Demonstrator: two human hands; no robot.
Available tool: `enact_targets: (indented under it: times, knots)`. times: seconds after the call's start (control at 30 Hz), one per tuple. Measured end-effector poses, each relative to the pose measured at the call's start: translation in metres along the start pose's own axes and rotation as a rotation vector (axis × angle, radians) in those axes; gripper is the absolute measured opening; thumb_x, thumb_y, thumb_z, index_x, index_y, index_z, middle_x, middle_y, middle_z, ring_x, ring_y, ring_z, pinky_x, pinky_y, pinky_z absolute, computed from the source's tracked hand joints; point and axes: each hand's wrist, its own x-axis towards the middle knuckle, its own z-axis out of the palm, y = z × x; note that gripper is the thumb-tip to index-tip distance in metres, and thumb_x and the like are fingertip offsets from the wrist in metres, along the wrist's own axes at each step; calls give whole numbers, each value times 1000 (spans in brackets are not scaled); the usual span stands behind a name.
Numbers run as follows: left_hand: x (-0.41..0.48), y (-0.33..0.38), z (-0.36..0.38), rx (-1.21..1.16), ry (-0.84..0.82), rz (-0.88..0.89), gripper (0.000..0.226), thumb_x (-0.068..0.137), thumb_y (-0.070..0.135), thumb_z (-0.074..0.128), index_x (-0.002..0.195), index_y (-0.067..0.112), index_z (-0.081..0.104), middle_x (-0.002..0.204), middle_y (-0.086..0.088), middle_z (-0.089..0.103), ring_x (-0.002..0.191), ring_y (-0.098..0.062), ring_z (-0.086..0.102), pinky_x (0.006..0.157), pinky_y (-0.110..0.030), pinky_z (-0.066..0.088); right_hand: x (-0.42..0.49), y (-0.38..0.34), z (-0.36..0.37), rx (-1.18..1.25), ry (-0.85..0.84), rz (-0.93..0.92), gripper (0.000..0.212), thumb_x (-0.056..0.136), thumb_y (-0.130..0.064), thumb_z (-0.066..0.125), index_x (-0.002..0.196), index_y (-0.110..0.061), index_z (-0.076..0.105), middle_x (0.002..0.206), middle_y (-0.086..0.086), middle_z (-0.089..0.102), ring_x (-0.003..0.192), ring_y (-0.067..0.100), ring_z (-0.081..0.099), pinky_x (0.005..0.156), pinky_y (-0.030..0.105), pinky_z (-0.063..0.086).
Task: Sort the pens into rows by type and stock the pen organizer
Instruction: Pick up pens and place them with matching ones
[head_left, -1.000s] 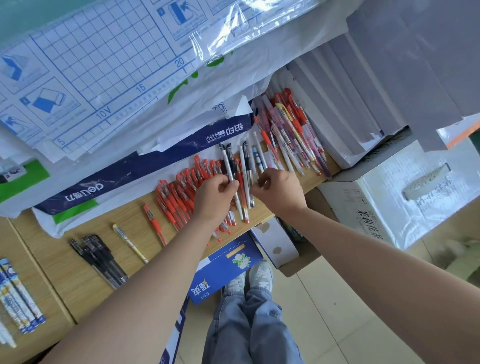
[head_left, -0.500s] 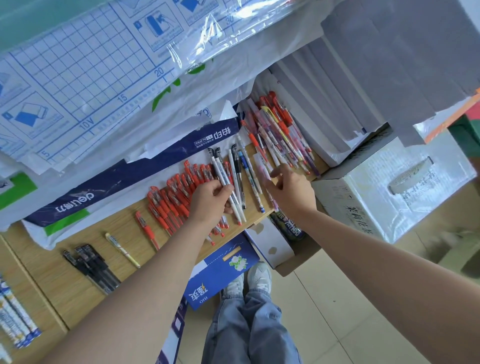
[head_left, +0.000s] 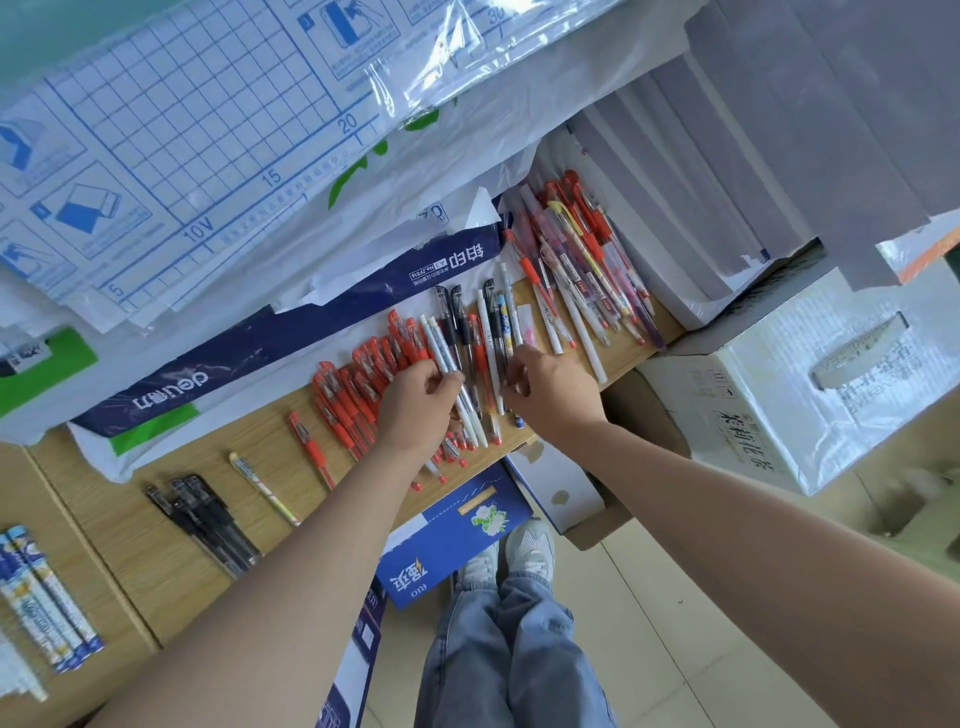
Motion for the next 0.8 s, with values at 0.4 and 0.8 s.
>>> enact_targets:
  times: [0.4,0.8]
  knots:
    - [1,-10,-7,-45,-1,-14,30,98,27,51,78,4,49,66,-4,53,56,-20,66,41,-17,37,9,-11,3,-60,0,84,30,89,-43,61,92,-13,58,80,1,60,70,21,60,57,30,50]
    - [1,-12,-6,-53,-4,-24,29,98,27,51,81,3,51,71,-6,52,53,-18,63,38,-14,33,7,-15,-2,-154,-42,122,36,84,-47,63,84,-12,54,76,1,55,67,19,54,54,27,41]
